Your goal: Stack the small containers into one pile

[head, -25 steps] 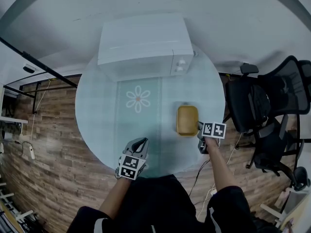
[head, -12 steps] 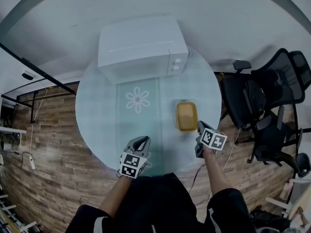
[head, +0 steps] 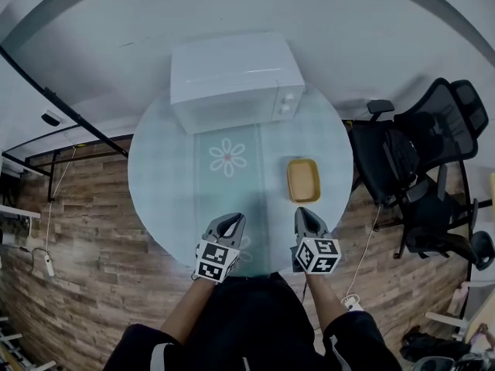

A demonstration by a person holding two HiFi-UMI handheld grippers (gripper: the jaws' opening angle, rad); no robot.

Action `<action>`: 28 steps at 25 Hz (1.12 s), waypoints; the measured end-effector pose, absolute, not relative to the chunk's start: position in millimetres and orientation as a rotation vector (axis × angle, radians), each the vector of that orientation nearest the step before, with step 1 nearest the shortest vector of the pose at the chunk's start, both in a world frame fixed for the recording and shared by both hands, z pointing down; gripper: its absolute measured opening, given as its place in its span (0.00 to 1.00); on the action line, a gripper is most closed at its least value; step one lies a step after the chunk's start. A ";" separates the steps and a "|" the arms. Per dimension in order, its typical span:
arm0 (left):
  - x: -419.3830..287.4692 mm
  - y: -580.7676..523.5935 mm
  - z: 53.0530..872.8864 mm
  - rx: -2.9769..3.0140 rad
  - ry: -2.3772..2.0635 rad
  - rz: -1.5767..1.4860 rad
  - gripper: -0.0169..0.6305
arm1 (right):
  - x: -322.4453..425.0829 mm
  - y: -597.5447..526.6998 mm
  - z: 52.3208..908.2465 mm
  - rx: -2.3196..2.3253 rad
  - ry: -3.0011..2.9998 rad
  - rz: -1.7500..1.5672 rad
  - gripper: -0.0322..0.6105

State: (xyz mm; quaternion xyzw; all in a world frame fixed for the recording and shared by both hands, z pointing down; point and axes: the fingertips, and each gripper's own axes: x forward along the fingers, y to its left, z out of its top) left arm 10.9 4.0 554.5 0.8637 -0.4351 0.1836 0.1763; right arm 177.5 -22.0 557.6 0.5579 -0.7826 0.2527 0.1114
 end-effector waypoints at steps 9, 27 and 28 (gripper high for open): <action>-20.5 28.0 548.8 2.469 -1.252 0.495 0.06 | 95.2 23.9 527.3 1.548 -2.445 0.496 0.09; -55.8 44.5 548.0 2.502 -1.240 0.469 0.06 | 46.4 50.0 531.5 1.534 -2.428 0.503 0.09; -56.6 44.2 547.7 2.503 -1.240 0.466 0.06 | 45.6 50.2 532.3 1.532 -2.425 0.505 0.09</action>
